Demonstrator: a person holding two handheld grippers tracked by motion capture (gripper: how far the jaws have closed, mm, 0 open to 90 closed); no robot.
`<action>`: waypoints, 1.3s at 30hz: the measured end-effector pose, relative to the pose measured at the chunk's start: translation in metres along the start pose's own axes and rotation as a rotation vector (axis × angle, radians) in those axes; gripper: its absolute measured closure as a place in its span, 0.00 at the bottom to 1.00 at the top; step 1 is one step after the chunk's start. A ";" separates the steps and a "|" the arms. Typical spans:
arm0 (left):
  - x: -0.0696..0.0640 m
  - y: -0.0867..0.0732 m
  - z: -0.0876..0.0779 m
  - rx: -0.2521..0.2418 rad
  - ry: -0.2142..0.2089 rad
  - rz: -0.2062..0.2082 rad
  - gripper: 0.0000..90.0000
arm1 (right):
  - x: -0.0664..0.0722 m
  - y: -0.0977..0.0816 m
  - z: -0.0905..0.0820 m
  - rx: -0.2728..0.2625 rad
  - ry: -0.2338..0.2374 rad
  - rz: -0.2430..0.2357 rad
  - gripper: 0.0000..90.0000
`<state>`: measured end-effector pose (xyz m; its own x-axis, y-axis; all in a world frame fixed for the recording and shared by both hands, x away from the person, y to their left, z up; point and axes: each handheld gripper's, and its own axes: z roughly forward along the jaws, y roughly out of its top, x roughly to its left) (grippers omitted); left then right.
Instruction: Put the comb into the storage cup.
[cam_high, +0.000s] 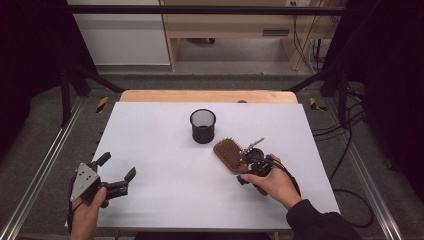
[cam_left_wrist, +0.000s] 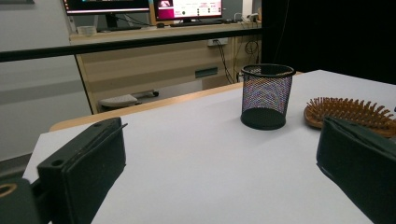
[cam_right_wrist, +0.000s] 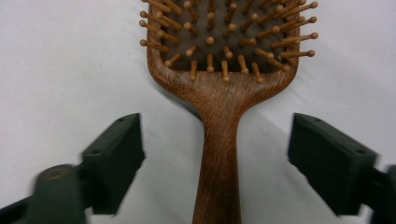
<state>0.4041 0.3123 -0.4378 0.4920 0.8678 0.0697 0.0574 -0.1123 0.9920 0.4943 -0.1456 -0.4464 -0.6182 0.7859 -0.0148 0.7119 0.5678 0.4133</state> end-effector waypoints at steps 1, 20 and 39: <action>0.000 0.000 0.000 0.000 0.000 0.000 0.02 | 0.000 0.000 0.000 0.004 0.000 0.000 0.26; 0.000 0.000 0.000 -0.004 0.003 0.001 0.02 | -0.002 0.003 0.001 0.025 0.030 0.019 0.62; 0.000 0.001 0.000 -0.004 0.003 0.002 0.02 | -0.005 0.004 0.004 0.050 0.026 0.014 0.67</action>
<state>0.4041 0.3127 -0.4372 0.4895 0.8690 0.0716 0.0533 -0.1118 0.9923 0.5019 -0.1464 -0.4484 -0.6161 0.7875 0.0140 0.7358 0.5691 0.3670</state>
